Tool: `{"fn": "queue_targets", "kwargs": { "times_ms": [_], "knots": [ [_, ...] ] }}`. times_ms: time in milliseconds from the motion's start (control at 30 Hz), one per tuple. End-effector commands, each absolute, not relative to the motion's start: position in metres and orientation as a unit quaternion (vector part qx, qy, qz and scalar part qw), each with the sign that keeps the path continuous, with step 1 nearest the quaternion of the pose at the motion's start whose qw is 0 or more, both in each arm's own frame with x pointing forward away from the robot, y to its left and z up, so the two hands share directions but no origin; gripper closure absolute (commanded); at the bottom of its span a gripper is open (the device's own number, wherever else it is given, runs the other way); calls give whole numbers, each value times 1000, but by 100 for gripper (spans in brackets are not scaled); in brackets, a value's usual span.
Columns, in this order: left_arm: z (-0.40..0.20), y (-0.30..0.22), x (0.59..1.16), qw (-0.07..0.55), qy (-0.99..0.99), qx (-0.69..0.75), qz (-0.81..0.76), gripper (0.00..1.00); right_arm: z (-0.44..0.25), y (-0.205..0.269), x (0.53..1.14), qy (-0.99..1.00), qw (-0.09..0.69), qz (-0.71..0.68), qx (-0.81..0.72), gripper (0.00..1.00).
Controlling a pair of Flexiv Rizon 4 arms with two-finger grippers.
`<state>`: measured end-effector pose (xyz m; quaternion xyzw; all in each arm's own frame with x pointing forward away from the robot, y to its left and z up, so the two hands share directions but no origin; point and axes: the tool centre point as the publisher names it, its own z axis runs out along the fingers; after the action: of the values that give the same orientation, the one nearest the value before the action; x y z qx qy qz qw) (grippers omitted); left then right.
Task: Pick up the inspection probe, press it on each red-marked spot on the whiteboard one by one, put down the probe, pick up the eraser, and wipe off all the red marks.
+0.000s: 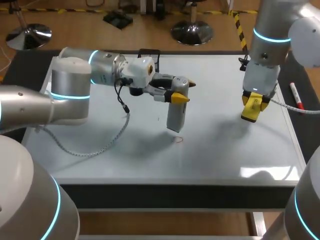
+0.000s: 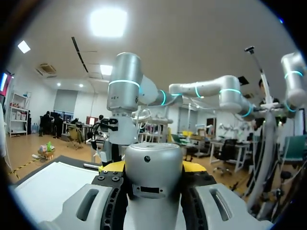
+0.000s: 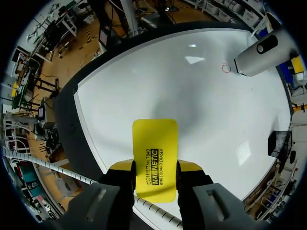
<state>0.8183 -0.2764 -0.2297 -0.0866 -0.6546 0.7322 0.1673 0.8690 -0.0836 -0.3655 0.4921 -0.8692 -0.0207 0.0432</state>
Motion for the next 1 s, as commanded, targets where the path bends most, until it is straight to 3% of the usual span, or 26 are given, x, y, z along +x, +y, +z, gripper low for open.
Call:
{"fn": "queue_targets", "kwargs": {
  "times_ms": [33,1000],
  "knots": [
    [-239,-276,821,176,-648,-97,734,100,-365,-84,869,-869,44,-19,493,100],
    [-259,-276,803,194,-643,-103,734,100,-365,-84,869,-869,44,-19,493,100]
  ]
}}
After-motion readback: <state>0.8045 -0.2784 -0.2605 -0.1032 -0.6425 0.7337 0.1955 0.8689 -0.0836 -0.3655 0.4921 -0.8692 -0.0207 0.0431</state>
